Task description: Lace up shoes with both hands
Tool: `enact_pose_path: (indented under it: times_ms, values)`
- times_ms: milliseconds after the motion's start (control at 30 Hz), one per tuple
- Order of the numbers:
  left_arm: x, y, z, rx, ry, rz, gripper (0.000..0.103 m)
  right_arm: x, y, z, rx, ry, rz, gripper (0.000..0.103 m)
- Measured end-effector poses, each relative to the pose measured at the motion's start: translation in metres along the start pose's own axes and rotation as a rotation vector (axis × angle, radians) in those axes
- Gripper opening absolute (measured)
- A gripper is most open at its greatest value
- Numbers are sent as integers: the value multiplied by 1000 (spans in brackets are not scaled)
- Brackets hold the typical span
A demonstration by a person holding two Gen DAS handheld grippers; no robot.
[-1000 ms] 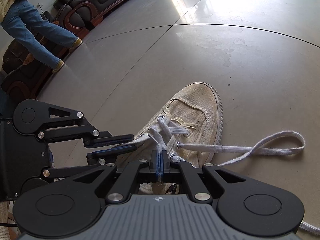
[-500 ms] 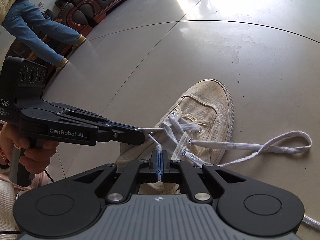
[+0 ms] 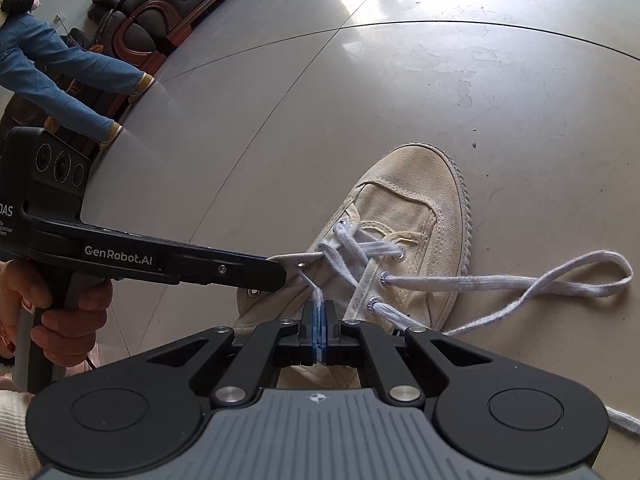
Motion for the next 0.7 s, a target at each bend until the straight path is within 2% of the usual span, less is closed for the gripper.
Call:
enact_pose_path:
  times_ms: [700]
  values:
    - [1,0,0,9,-1,-33,6,7,3,-7,37,-14,-12,2]
Point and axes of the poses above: each gripper's, at about its wrist camera, not at the fingertips, and z roughly against the way its jaws point, y to its left, x to its top, the point moved 5 cm from there along -z, roughly the way its jaws point, and after that the axes turned 2 degrees about -x, right-handed, at the moved point
